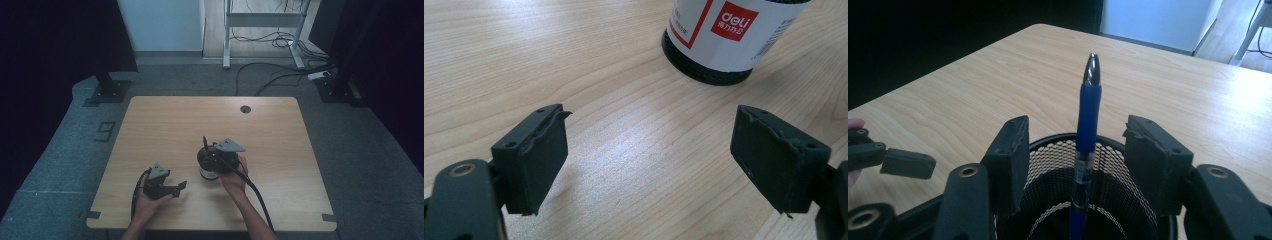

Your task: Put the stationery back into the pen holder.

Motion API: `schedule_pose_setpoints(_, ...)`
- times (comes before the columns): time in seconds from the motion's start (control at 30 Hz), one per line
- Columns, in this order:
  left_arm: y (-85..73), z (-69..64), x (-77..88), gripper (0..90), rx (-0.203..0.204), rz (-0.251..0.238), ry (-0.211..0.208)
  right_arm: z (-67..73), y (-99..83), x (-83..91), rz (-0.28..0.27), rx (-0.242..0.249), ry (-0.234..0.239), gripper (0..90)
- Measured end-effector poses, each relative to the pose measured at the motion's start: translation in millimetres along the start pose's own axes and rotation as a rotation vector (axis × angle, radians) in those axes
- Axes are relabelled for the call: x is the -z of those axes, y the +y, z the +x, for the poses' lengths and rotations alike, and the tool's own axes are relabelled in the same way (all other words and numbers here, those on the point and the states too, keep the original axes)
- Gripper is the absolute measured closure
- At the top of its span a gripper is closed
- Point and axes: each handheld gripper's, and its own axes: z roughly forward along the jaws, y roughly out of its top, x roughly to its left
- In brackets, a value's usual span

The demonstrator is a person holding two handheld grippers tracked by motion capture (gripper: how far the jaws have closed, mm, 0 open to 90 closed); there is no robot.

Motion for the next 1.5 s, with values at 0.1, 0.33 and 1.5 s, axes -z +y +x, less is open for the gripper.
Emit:
schedule_pose_setpoints(0.1, -0.1, 0.5, -1.0, 15.3, -0.001, 0.003, -0.003, -3.2, -1.0, 4.4, 0.011, -0.006, 0.016, 40.8)
schedule_pose_setpoints(0.33, -0.9, 0.3, -2.3, 15.3, -0.004, 0.011, -0.001, -12.0, -5.7, 19.9, 0.009, -0.012, 0.014, 39.9)
schedule_pose_setpoints(1.5, -4.0, 2.6, -4.6, 15.3, -0.005, 0.033, 0.019, -82.4, -98.1, 89.3, 0.13, -0.062, -0.118, 40.2)
